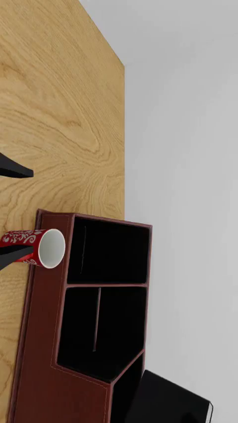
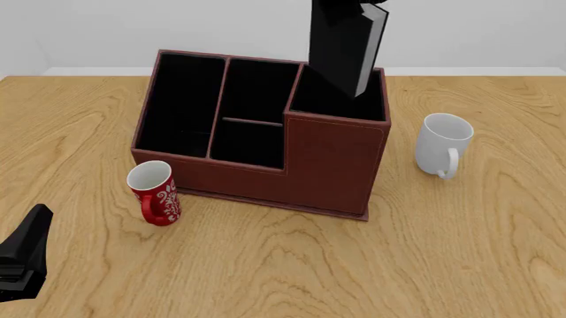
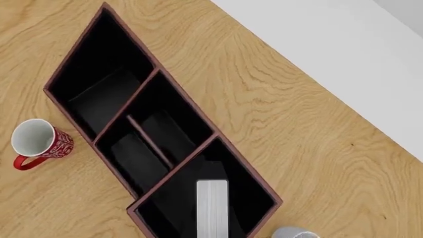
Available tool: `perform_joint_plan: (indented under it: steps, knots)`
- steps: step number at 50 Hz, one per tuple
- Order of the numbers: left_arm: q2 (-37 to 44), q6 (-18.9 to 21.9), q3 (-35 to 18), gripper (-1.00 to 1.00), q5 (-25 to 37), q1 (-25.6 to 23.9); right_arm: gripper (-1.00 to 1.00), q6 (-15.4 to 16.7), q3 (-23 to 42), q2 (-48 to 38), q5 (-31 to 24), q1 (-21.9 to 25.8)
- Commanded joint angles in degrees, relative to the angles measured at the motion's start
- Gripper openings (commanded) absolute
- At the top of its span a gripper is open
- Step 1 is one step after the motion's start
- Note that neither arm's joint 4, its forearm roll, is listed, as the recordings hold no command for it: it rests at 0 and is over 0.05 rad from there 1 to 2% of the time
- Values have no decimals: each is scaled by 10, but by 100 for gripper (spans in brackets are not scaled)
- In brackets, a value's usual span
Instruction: Pick up the book and place it in the right compartment of the caddy.
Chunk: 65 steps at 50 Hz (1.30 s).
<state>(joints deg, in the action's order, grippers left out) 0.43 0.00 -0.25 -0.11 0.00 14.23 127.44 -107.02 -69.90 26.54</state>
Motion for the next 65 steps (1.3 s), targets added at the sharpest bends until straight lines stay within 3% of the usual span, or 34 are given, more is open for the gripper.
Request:
perform_joint_plan:
  steps: [1,16,22,65]
  knots:
    - [0,0,0,100,0,0,-100,-34,-3,4,0,-1]
    - [0,0,0,100,0,0,-100,-46,-25,-2,2,-12]
    - [0,0,0,100,0,0,-100,-56,-71,14,28,-13]
    - [0,0,0,100,0,0,-100,-92,-222,30,142,-21]
